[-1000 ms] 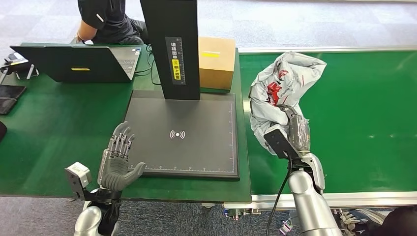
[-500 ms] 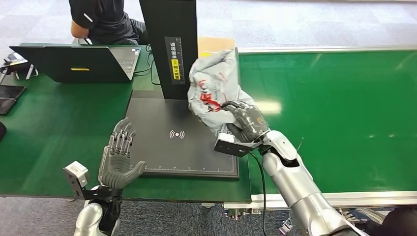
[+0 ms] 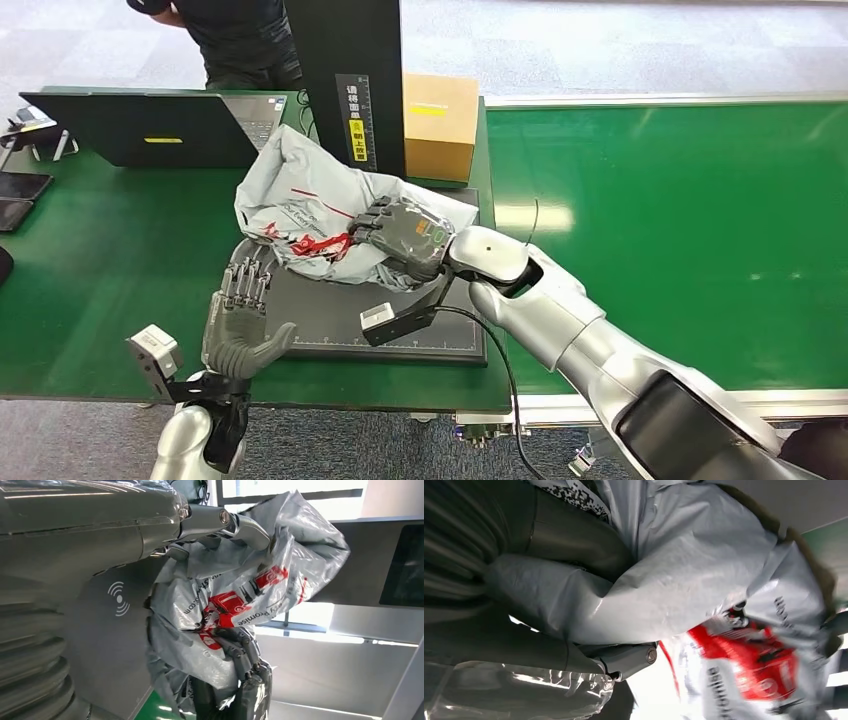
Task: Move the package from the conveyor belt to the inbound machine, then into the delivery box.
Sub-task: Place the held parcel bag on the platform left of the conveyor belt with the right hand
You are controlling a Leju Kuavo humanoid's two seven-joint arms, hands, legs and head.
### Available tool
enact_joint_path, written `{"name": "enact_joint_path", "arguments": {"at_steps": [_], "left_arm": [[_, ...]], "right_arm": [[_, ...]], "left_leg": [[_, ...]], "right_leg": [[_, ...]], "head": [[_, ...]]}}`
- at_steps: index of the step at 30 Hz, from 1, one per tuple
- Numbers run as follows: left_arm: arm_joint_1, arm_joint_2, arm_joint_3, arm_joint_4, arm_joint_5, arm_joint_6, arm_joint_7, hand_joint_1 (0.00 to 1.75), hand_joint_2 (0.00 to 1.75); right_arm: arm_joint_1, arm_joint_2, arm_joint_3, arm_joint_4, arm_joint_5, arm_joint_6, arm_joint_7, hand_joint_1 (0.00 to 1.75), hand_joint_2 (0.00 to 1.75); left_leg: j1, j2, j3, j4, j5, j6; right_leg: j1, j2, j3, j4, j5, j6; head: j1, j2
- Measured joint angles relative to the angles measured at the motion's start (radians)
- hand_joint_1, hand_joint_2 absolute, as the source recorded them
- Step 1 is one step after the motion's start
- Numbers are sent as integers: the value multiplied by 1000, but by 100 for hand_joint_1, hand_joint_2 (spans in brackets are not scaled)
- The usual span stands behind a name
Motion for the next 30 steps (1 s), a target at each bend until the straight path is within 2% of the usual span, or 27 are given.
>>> {"name": "enact_joint_path", "arguments": {"at_steps": [6, 7, 8, 10, 11, 12, 30], "left_arm": [[-14, 9, -5, 23, 13, 5, -6, 0, 175], [-14, 10, -6, 25, 15, 5, -6, 0, 175], [-14, 12, -7, 27, 16, 5, -6, 0, 175], [-14, 14, -11, 31, 16, 5, -6, 0, 175], [-14, 15, -12, 33, 17, 6, -6, 0, 175], [-14, 15, -14, 35, 18, 7, -6, 0, 175], [-10, 23, -28, 44, 27, 13, 1, 0, 175]], "right_arm": [[-25, 21, 106, 33, -13, 9, 14, 175, 175], [-28, 23, 118, 42, -20, 10, 18, 167, 175], [-30, 26, 128, 52, -27, 9, 21, 132, 175], [-34, 28, 144, 70, -36, 8, 26, 45, 175], [-36, 29, 150, 78, -38, 7, 29, 9, 175], [-37, 30, 155, 87, -41, 6, 35, 0, 175], [-57, 43, 143, 270, -80, -117, 156, 0, 175]], "left_leg": [[0, 0, 0, 0, 0, 0], [0, 0, 0, 0, 0, 0], [0, 0, 0, 0, 0, 0], [0, 0, 0, 0, 0, 0], [0, 0, 0, 0, 0, 0], [0, 0, 0, 0, 0, 0], [0, 0, 0, 0, 0, 0]], "right_leg": [[0, 0, 0, 0, 0, 0], [0, 0, 0, 0, 0, 0], [0, 0, 0, 0, 0, 0], [0, 0, 0, 0, 0, 0], [0, 0, 0, 0, 0, 0], [0, 0, 0, 0, 0, 0], [0, 0, 0, 0, 0, 0]], "head": [[0, 0], [0, 0], [0, 0], [0, 0], [0, 0], [0, 0], [0, 0]]}}
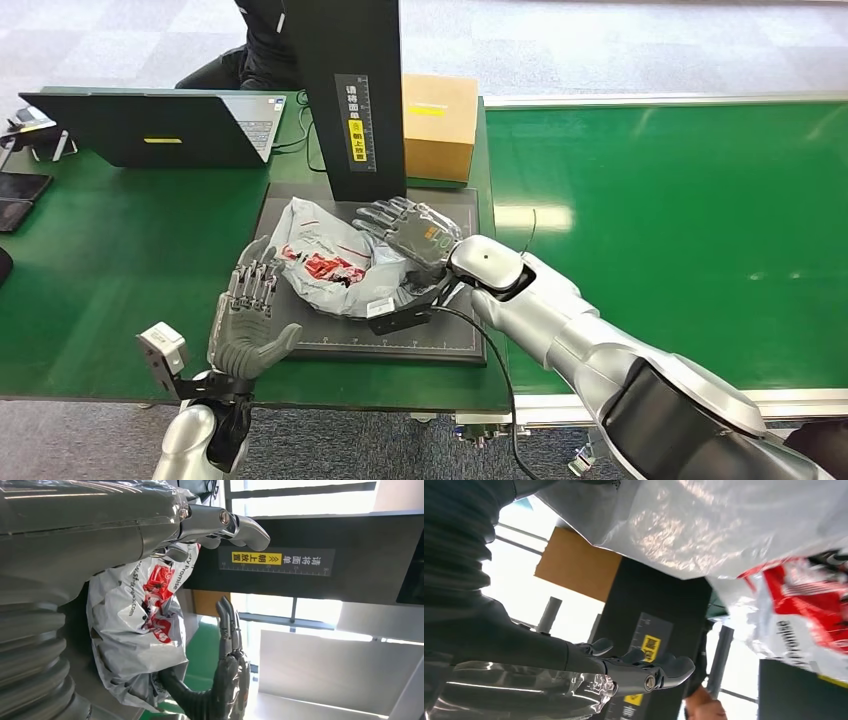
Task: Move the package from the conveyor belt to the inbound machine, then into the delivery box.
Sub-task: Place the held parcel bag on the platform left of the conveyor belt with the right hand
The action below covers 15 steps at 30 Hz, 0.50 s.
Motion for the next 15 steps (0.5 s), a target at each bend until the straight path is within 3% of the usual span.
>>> {"name": "enact_joint_path", "arguments": {"at_steps": [8, 15], "left_arm": [[4, 0, 3, 0, -1, 5, 6, 0, 175], [9, 0, 5, -1, -3, 4, 7, 0, 175]], "right_arm": [[7, 0, -118, 6, -176, -2, -48, 0, 175], [64, -13, -258, -40, -340, -18, -163, 0, 175]], "left_leg": [[0, 0, 0, 0, 0, 0], [0, 0, 0, 0, 0, 0]], "right_leg": [[0, 0, 0, 0, 0, 0], [0, 0, 0, 0, 0, 0]], "head": [[0, 0], [0, 0]]}}
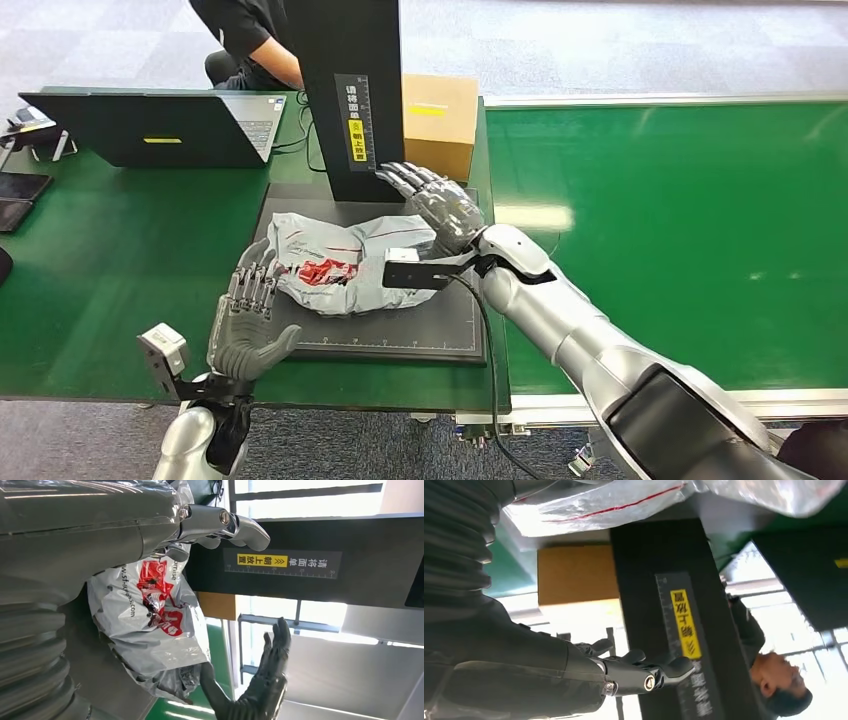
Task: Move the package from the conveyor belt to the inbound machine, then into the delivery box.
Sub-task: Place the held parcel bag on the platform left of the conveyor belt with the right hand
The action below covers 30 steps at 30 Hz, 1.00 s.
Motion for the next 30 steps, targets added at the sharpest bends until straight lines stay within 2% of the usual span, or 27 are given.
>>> {"name": "enact_joint_path", "arguments": {"at_steps": [3, 11, 21, 25, 30], "left_arm": [[5, 0, 3, -3, 0, -1, 0, 0, 175], [15, 0, 8, -6, 0, 0, 0, 0, 175], [19, 0, 16, -6, 0, 1, 0, 0, 175], [21, 0, 18, -10, 0, 2, 0, 0, 175], [23, 0, 23, -21, 0, 2, 4, 0, 175]], "right_arm": [[36, -6, -66, -16, -68, 18, -39, 0, 175], [110, -12, -174, -59, -123, 13, -73, 0, 175], [141, -15, -215, -84, -138, 21, -80, 0, 175], [174, -15, -255, -116, -221, 88, -105, 0, 175], [280, -15, -351, -238, -343, 192, -129, 0, 175]], "left_leg": [[0, 0, 0, 0, 0, 0], [0, 0, 0, 0, 0, 0], [0, 0, 0, 0, 0, 0], [0, 0, 0, 0, 0, 0], [0, 0, 0, 0, 0, 0]], "right_leg": [[0, 0, 0, 0, 0, 0], [0, 0, 0, 0, 0, 0], [0, 0, 0, 0, 0, 0], [0, 0, 0, 0, 0, 0], [0, 0, 0, 0, 0, 0]], "head": [[0, 0], [0, 0], [0, 0], [0, 0], [0, 0]]}}
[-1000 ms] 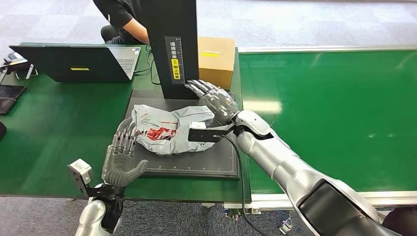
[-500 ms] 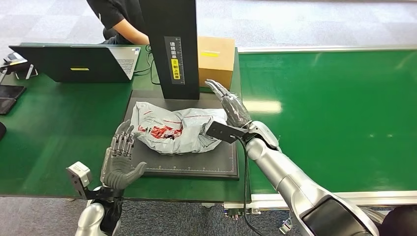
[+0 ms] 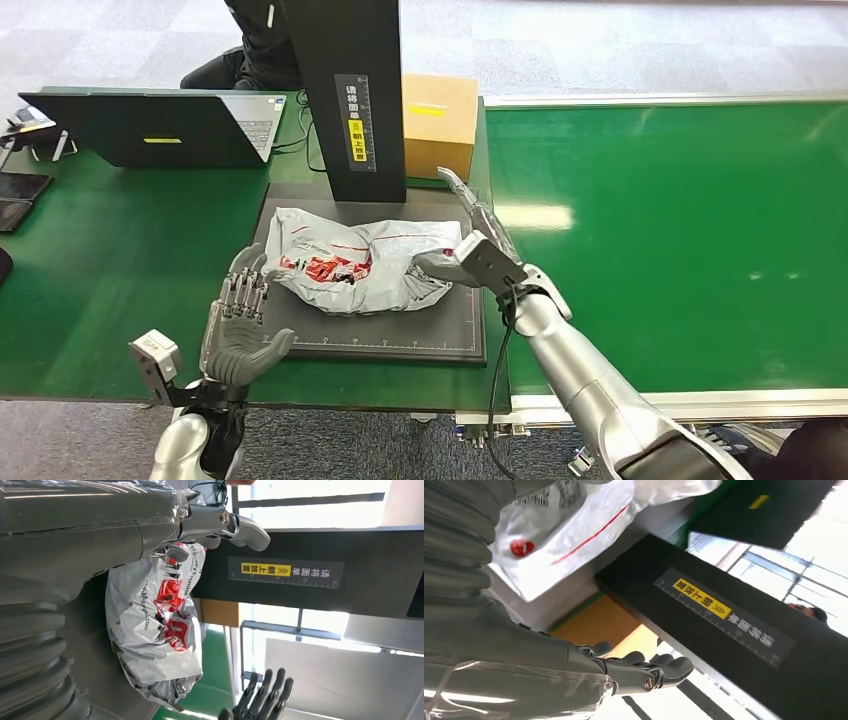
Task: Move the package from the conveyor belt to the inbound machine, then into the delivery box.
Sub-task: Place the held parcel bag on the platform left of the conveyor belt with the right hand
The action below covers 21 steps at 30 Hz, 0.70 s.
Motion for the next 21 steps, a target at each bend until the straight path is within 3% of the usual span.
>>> {"name": "enact_joint_path", "arguments": {"at_steps": [12, 21], "left_arm": [[13, -2, 5, -35, -26, -49, 28, 0, 175], [17, -11, 4, -52, -25, -72, 28, 0, 175]], "right_arm": [[350, 14, -203, -394, -127, 82, 12, 0, 175], [456, 41, -260, -493, -135, 93, 19, 0, 175]], "left_leg": [[0, 0, 0, 0, -1, 0], [0, 0, 0, 0, -1, 0]], "right_leg": [[0, 0, 0, 0, -1, 0], [0, 0, 0, 0, -1, 0]], "head": [[0, 0], [0, 0]]}}
